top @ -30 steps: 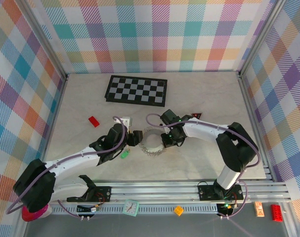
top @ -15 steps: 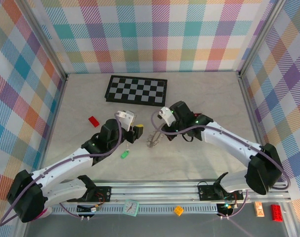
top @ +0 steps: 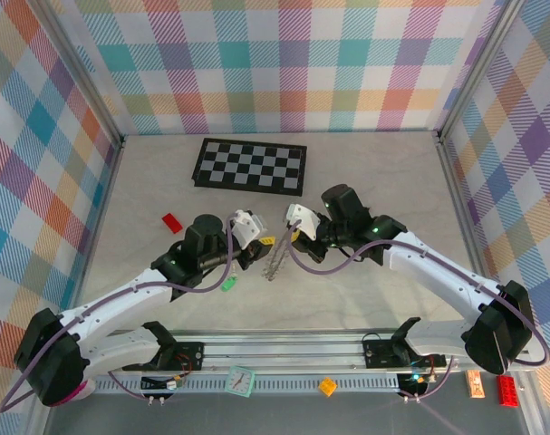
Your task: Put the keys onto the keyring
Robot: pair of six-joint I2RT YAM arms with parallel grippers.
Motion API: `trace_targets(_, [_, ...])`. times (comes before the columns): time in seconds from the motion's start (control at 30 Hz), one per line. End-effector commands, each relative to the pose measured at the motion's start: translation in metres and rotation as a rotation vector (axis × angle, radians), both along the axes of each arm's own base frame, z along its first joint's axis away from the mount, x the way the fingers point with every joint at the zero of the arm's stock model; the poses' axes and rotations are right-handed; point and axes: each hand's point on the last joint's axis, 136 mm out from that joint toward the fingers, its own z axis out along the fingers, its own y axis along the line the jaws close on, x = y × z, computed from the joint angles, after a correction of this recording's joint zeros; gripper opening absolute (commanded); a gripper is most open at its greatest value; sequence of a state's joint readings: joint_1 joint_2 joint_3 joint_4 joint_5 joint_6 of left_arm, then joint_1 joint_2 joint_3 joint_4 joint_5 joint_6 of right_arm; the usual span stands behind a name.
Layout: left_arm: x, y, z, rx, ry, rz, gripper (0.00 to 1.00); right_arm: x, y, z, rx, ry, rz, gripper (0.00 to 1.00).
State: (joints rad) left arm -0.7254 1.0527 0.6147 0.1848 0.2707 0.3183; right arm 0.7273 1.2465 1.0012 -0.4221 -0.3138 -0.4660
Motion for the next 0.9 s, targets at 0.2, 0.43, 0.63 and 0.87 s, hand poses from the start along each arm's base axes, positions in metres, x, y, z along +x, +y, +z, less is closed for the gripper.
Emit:
trace_targets(0.2, [-0.031, -0.023, -0.012, -0.045, -0.07, -0.248, 0.25, -0.027, 0.003, 0.01, 0.036, -0.004, 0.147, 0.0])
trace_targets(0.43, [-0.043, -0.032, -0.018, -0.067, -0.069, -0.342, 0.2, -0.032, 0.007, 0.003, 0.018, -0.006, 0.187, 0.0])
trace_targets(0.63, [-0.045, -0.035, -0.031, -0.043, -0.035, -0.373, 0.21, -0.039, 0.014, 0.001, 0.024, 0.004, 0.223, 0.0])
trace_targets(0.87, [-0.047, -0.037, -0.033, -0.043, -0.028, -0.391, 0.15, -0.04, 0.018, -0.005, 0.003, 0.009, 0.243, 0.0])
